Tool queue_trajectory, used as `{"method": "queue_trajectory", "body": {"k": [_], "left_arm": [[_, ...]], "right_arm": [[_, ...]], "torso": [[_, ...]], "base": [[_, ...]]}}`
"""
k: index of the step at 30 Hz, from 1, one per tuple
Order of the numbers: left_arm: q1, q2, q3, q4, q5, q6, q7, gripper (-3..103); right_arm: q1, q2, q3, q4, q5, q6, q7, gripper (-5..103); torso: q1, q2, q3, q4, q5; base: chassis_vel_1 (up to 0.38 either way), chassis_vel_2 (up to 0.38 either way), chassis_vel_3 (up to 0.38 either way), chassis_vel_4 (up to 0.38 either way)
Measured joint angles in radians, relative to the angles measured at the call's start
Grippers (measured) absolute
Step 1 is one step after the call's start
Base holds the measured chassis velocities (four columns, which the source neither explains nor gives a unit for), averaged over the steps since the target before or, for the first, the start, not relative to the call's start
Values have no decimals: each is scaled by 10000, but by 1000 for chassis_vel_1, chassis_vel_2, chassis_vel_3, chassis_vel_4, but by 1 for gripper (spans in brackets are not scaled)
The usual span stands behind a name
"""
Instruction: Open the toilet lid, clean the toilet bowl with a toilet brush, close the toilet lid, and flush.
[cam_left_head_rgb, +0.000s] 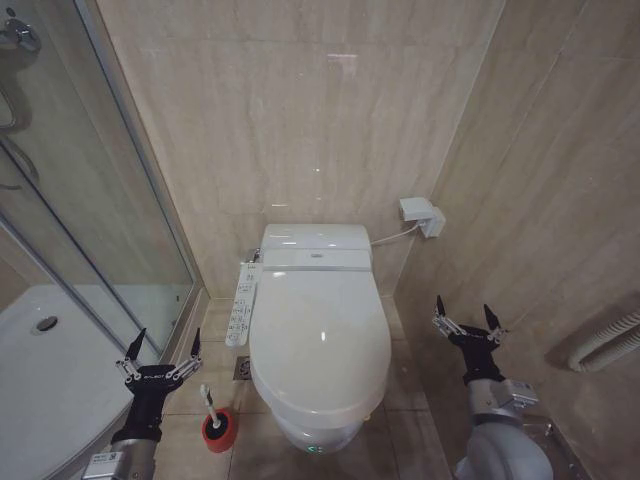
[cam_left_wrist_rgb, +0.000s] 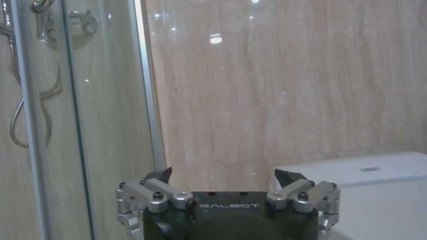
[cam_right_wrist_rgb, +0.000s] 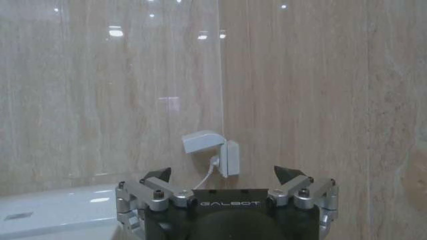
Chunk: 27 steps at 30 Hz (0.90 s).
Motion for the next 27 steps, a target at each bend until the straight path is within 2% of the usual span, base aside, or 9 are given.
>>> {"method": "queue_trajectory", "body": {"k": [27], "left_arm": [[-28,-3,0,0,-13,29,2,100]], "right_arm": [[1,0,0,-9,4,1,3,100]], "torso": [[0,0,0,1,0]], "base": [[0,0,0,0]]}}
